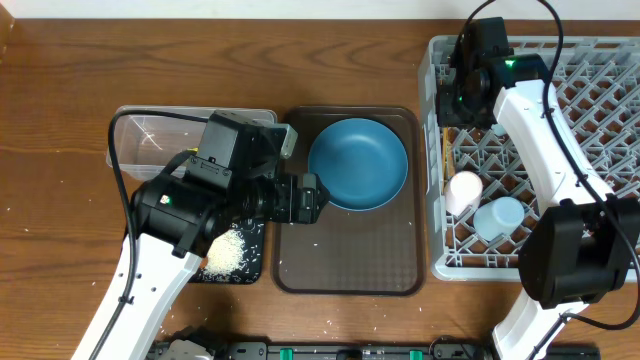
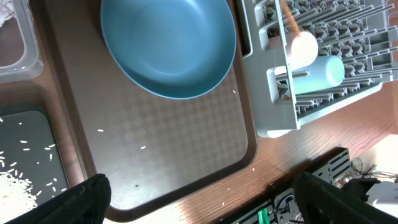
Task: Sort waste into correct bins and load items into the dishwasher rack
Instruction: 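Lower the chopsticks upright into the rack and open the right gripper, then move the right gripper back to the blue plate's rim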
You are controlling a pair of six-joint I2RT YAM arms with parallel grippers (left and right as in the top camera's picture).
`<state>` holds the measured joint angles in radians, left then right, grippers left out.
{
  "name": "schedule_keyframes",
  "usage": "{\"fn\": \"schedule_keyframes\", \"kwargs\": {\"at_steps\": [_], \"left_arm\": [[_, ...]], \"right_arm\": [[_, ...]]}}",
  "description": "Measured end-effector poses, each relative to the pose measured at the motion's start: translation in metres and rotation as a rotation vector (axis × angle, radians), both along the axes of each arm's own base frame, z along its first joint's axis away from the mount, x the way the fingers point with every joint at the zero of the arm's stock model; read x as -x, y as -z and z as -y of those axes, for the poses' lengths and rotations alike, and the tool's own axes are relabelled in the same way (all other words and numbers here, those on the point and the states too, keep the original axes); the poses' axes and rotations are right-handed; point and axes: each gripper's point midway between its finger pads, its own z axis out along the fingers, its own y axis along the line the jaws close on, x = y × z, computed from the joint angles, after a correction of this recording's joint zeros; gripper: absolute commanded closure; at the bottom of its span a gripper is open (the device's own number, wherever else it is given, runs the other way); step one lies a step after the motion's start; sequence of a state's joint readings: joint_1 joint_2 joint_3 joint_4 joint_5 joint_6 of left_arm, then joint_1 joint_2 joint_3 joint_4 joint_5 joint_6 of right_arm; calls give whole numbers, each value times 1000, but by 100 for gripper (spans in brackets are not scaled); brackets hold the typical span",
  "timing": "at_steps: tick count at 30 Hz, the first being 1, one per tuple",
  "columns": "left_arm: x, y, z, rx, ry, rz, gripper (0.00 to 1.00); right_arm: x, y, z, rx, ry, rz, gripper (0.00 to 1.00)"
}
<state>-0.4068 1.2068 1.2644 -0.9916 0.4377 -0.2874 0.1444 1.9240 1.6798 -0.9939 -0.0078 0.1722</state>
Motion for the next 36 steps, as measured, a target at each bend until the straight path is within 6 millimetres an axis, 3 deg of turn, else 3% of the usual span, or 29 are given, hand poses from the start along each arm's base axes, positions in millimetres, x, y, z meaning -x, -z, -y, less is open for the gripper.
{"fn": "schedule_keyframes", "kwargs": {"at_steps": [11,15,25,31,36], "left_arm": [[0,0,0,0,0,1,4],[0,0,0,0,0,0,4],[0,0,0,0,0,0,4],[0,0,0,0,0,0,4],[0,0,0,0,0,0,4]], "right_arm": [[1,0,-1,-6,-2,-4,57],[4,0,-15,-85,-29,-17,58],[23,-9,-88,-314,-183,-62,60],[52,-12,-154,-342,-344,-90,59],[74,-12,-197,-337,-428,-94,56]]}}
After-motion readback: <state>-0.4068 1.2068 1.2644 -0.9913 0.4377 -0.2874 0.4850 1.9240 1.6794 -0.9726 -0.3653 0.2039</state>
